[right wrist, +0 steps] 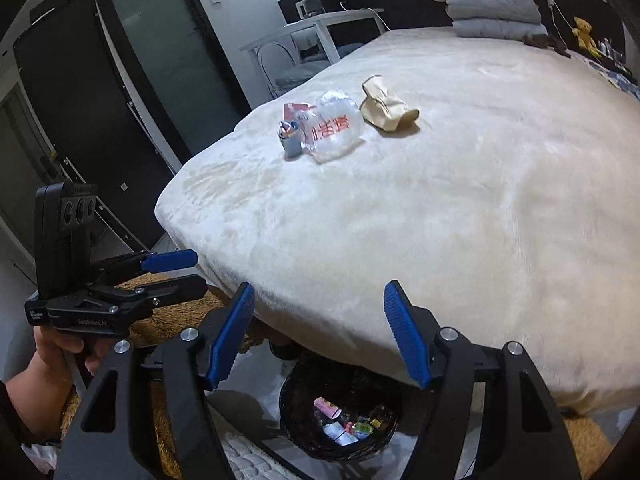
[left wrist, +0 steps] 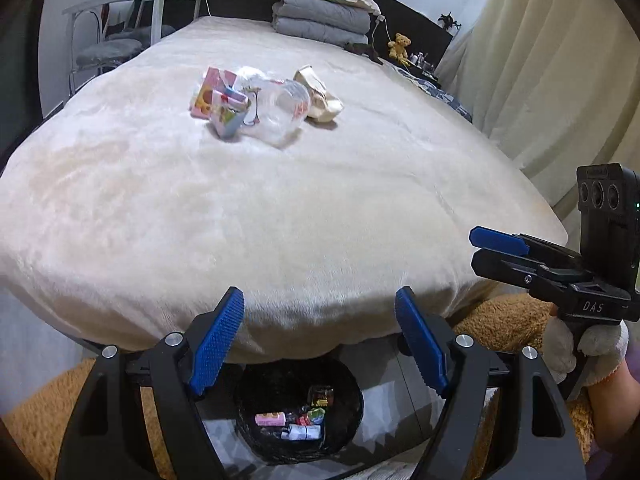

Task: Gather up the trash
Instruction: 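Grasp the folded colourful carton with the left tool while the right tool grasps the brown paper bag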

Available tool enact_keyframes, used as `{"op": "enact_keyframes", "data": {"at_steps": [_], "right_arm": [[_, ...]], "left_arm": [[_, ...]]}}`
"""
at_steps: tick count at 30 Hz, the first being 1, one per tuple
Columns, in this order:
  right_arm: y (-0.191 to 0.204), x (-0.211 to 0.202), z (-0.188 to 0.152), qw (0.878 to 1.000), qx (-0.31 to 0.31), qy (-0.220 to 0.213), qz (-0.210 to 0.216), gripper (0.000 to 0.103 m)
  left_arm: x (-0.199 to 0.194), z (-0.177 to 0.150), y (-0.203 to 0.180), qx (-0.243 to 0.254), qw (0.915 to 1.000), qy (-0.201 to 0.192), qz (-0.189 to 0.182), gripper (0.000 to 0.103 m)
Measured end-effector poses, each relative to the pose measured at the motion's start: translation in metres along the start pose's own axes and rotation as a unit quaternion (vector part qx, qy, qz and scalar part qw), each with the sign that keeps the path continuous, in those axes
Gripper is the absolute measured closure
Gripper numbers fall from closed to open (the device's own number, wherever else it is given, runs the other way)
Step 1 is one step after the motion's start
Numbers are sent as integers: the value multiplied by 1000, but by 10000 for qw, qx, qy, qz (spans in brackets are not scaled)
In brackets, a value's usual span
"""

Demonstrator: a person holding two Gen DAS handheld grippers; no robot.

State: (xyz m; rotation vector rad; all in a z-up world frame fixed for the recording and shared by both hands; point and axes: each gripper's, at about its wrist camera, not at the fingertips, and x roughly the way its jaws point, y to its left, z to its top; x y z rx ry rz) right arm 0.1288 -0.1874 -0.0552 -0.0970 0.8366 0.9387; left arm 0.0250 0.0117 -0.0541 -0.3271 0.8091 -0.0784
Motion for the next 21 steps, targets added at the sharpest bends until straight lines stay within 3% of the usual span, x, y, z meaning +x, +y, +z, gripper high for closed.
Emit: {"op": "enact_keyframes", "data": {"at_steps": [12,21], "right_arm": [[-33,31,78,9991,-383,-127,-152,36],[-66,70,128,9990,-413,-93,-156,36]], "left_arm": [[12,78,27,371,9985,-188,365,27],[46,121,47,909,9941,-85,594,27]]}}
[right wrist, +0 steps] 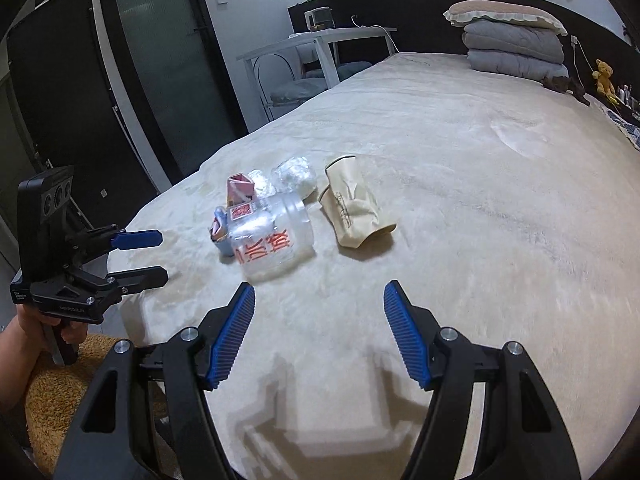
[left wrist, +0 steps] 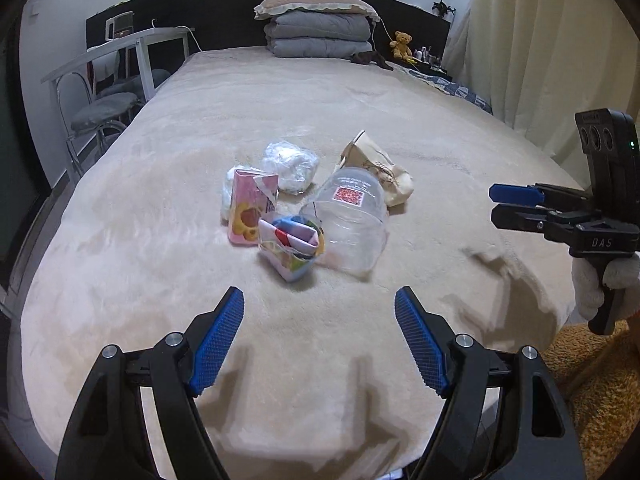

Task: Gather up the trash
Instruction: 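Grasp the folded colourful carton with the left tool while the right tool grasps the brown paper bag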

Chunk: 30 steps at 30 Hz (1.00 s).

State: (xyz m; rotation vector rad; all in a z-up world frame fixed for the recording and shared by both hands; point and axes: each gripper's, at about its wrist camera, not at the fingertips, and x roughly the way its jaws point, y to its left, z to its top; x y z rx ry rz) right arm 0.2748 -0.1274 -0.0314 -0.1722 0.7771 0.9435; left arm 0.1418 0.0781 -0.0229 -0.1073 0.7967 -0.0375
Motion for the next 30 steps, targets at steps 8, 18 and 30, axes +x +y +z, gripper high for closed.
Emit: {"op": "enact_keyframes", "data": {"at_steps": [8,18,30], "right_arm": [[-25,42,26,9998,51,174,54,36],[-41,87,51,9993,68,332,143,36],[-47,122,53,9974,43,661,285,44]], "left_arm": [[40,14,17,428,9989,154,-118,28],[67,25,31,687,9972,165,-265,28],[77,24,26,933,9945,267,-399,56]]}}
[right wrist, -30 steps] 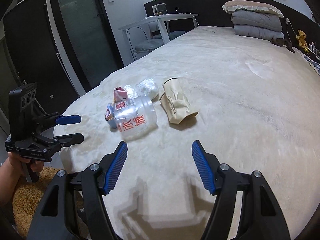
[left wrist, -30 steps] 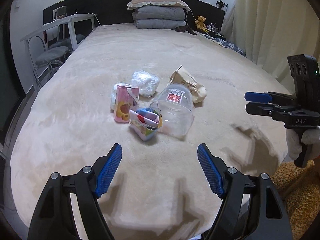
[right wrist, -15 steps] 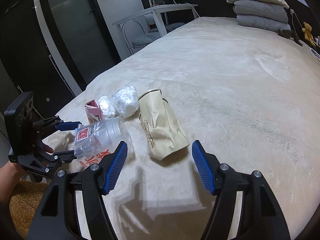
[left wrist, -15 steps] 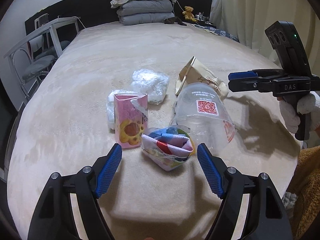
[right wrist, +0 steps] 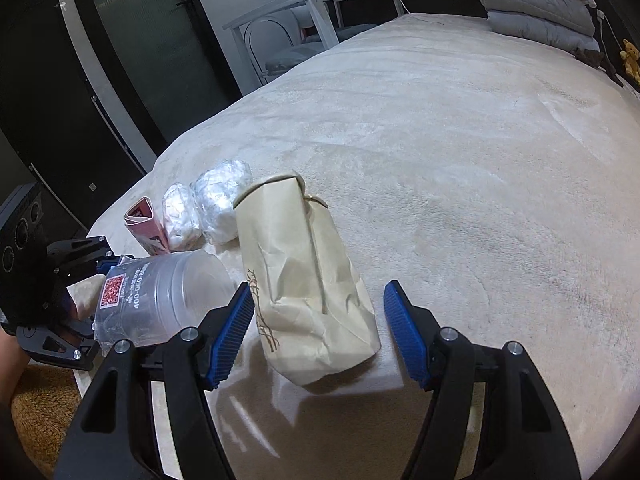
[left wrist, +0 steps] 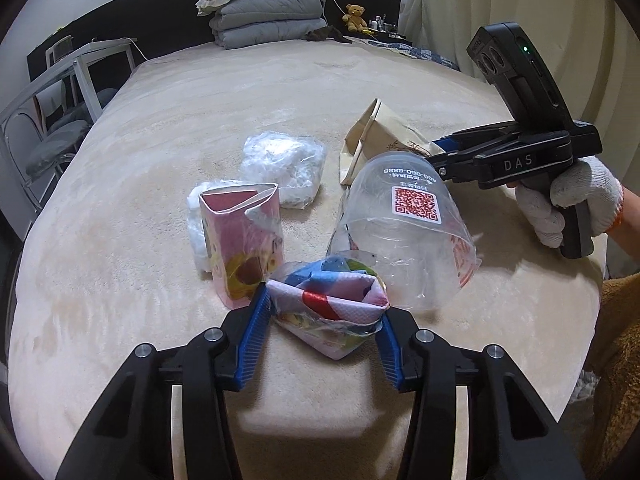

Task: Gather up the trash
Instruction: 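Grasp the folded colourful carton with the left tool while the right tool grasps the brown paper bag, then carry the folded carton and paper bag down over the black bin with both tools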

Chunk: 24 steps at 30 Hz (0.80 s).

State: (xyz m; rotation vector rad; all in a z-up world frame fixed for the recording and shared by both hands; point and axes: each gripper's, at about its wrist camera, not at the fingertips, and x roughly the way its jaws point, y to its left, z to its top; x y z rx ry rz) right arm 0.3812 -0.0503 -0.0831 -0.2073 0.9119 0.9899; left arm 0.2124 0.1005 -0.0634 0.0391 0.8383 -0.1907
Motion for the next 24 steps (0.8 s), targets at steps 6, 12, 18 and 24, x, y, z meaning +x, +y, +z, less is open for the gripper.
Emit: {"op": "enact_keyframes", "data": {"at_steps": [6,12,18,24], "right_arm": [[6,-4,-2,9997,-146,-32,-194,51],[8,-19,-5,9995,-105,-173,-259,51],[10,-38,-13,9989,81,-306,-351,51],[10,-61,-31,9977,285,-388,-482,51]], "left_arm": [[-3,-1,0,-1,10000,-44,34,57],[-11,1,3,-105,9998,-162,56,57],[-21,-2,-2,-169,9995,-231,105,57],[-35,-3,-13,-232,9990,-346,131,57]]}}
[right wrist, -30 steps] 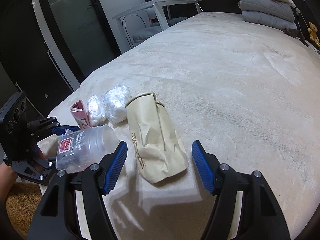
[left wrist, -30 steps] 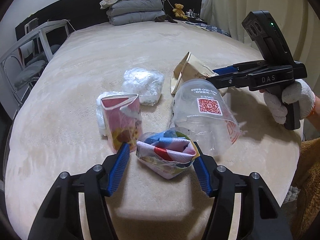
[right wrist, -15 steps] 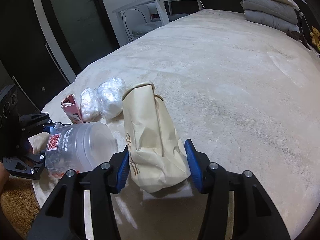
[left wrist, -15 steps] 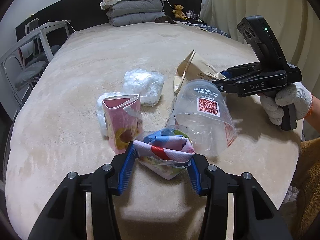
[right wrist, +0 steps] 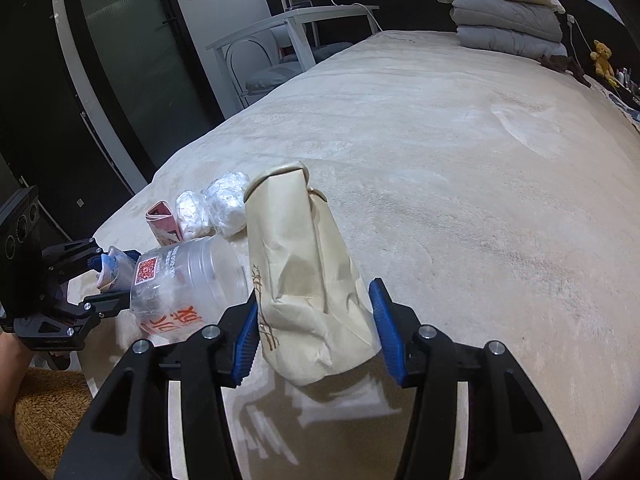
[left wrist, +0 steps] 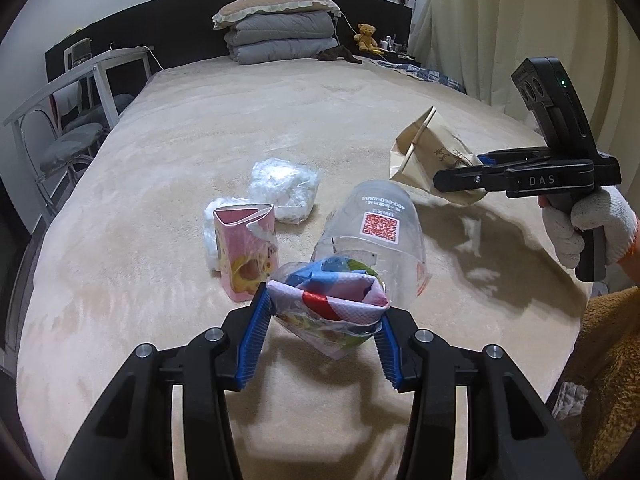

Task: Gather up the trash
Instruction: 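Carry the folded carton and paper bag down over the black bin with both tools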

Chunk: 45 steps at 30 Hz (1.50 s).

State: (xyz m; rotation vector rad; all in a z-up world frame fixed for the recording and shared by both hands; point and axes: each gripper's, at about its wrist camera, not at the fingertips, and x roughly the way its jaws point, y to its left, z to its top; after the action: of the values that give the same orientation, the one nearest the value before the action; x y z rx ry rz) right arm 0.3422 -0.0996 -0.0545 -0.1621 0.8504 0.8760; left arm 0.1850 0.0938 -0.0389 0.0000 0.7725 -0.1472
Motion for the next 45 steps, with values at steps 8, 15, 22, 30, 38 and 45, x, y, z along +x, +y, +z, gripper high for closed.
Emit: {"op": "enact_keyframes", "data": {"at_steps": [8,15,22,30,38,45], "right_arm": [[11,-37,-22,9995,197,-211,-82,51],[22,-64,-48,9983,491,-325,-50,51],[34,-87,-79,9967,701,-412,-11,51],[56,-108,-117,9956,795,-488,9,51],[69,-126,-147,9937,962,-575,56,51],[83,-130,-170,9931,1036,-529,118,51]], "left_arm": [[-26,-4,-16,-235,9995,-176,87,57],[-38,-14,-35,-576,9980,-100,253,57],[-64,-36,-64,-806,9962,-323,114,57],[-80,-60,-92,-985,9941,-452,-5,57],[-94,-84,-112,-1141,9920,-516,-129,57],[-103,-101,-126,-1213,9909,-551,-175,57]]}}
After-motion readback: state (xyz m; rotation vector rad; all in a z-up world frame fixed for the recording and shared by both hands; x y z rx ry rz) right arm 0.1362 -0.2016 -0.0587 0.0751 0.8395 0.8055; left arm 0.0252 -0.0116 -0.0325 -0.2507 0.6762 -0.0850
